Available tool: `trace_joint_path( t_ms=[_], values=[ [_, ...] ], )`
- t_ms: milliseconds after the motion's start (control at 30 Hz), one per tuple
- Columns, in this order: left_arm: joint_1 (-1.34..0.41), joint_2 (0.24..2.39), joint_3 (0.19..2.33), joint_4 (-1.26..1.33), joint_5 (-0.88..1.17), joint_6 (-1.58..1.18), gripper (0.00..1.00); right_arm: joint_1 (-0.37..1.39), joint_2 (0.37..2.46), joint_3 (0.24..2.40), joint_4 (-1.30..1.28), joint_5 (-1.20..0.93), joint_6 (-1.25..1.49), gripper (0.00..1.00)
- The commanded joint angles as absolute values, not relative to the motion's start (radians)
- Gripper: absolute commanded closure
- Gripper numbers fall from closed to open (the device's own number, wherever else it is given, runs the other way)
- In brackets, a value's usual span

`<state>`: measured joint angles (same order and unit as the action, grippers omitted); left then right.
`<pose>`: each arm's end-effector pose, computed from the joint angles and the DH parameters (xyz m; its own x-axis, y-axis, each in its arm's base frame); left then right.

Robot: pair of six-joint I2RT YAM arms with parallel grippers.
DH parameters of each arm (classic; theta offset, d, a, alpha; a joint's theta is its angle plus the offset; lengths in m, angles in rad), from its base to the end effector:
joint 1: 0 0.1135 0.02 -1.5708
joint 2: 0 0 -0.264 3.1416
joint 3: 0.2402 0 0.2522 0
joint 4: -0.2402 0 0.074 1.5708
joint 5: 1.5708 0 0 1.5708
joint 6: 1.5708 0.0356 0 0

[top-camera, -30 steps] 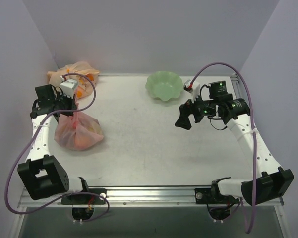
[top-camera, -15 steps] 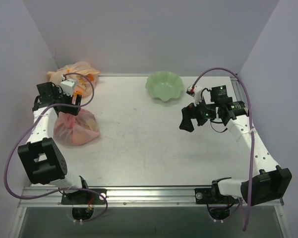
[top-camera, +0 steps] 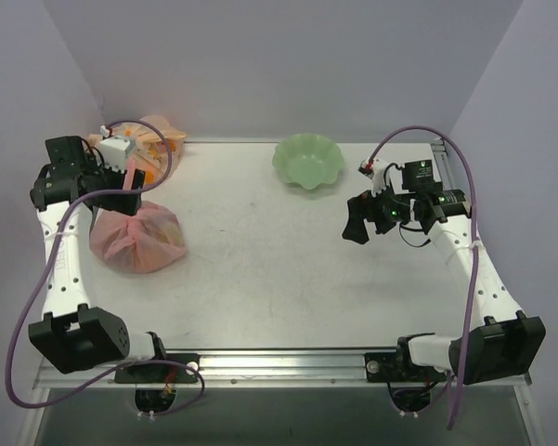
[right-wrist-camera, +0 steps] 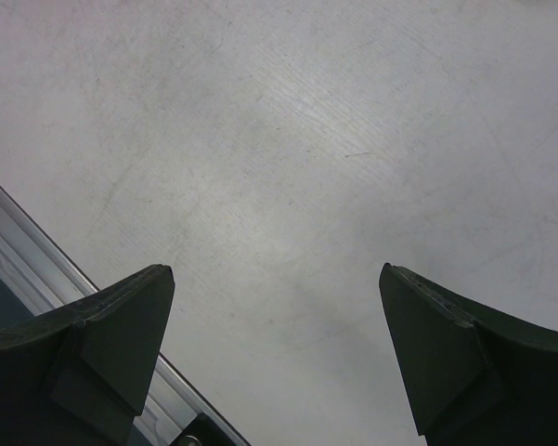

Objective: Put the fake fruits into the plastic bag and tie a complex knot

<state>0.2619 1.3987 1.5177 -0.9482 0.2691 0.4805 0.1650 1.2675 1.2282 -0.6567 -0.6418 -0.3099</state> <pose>0.2768 0.0644 0.3824 -0.6668 0.2826 -0.6896 0.2617 0.9552 0.1384 0.2598 0.0649 0.3500 -0.4240 -0.3182 -0.8479 -0.7497 0.6485 0.1315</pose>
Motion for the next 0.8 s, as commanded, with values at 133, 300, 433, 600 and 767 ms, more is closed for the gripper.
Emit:
trace_joint_path(
  t_ms=[133,300,433,600,767],
  values=[
    [0.055,1.282,1.588,-1.075,0.108,0.425,0.03,0.121,1.253,1.22,-0.695,-0.594,-0.204,0.0],
    [-0.198,1.334,1.536,-0.974,-0.031,0.327,0.02,0.11,1.284,1.218,-0.693,-0.509,-0.098,0.0],
    [-0.305,1.376,1.476,-0.862,0.038,0.22,0.03,0.113,1.308,1.19,-0.663,-0.401,-0.036,0.0],
    [-0.478,1.422,1.37,-0.675,0.035,0.144,0.03,0.139,1.31,1.094,-0.563,-0.327,0.0,0.0],
    [-0.528,1.466,1.249,-0.557,0.057,0.089,0.03,0.245,1.229,0.967,-0.454,-0.221,-0.049,0.0]
  ],
)
